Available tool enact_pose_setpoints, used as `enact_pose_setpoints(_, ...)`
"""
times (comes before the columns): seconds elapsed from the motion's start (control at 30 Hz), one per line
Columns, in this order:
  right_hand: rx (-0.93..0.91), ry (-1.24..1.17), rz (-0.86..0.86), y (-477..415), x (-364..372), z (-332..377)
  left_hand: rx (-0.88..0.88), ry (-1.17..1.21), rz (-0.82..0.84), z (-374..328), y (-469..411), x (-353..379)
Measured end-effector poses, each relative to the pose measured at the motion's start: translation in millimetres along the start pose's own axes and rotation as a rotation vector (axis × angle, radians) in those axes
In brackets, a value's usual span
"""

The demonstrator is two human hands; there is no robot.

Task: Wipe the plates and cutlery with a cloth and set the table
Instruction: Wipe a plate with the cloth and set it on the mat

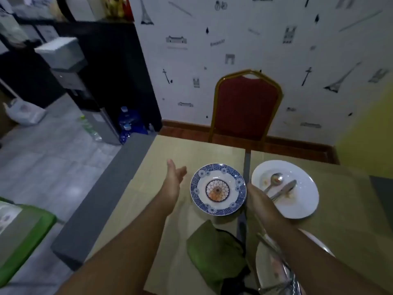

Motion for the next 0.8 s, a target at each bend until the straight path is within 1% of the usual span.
enact_pose_setpoints(0.07, 0.075, -0.122, -0.049, -9, 4, -1, -0.131, 0.163, 0.065, 1, -25, -9)
enact_pose_setpoints(0.13, 0.166, -0.158, -0.035, -18, 9, -3, -0.257, 0.221, 0.129, 4, -48, -17)
enact_pose_setpoints(0.23, 0.198, -0.102, -0.076, -34, 12, -20, -0.368, 0.210, 0.197, 8, -73, -15)
enact_pose_setpoints(0.33, 0.213, -0.039, -0.102, -46, 16, -32, -0.436, 0.154, 0.254, 10, -91, -8)
enact_pose_setpoints(0.4, 0.239, -0.040, -0.130, -51, 18, -37, -0.470, 0.143, 0.302, 12, -100, -3)
enact_pose_setpoints(0.5, 0.280, -0.067, -0.176, -58, 17, -38, -0.497, 0.185, 0.349, 12, -109, 4)
enact_pose_setpoints(0.7, 0.289, -0.107, -0.244, -69, 11, -47, -0.491, 0.213, 0.367, 16, -119, 5)
enact_pose_setpoints(0.8, 0.303, -0.173, -0.251, -69, 11, -48, -0.485, 0.208, 0.373, 14, -116, 6)
Point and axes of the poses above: each hand's wrist, its own y-axis away from the middle knuckle, its own x-axis out of the palm, z = x × y, the point moved 3 cm from there along -y, towards the middle knuckle, and after that the axes turned 13 degrees about -x, right-handed, at the moved point
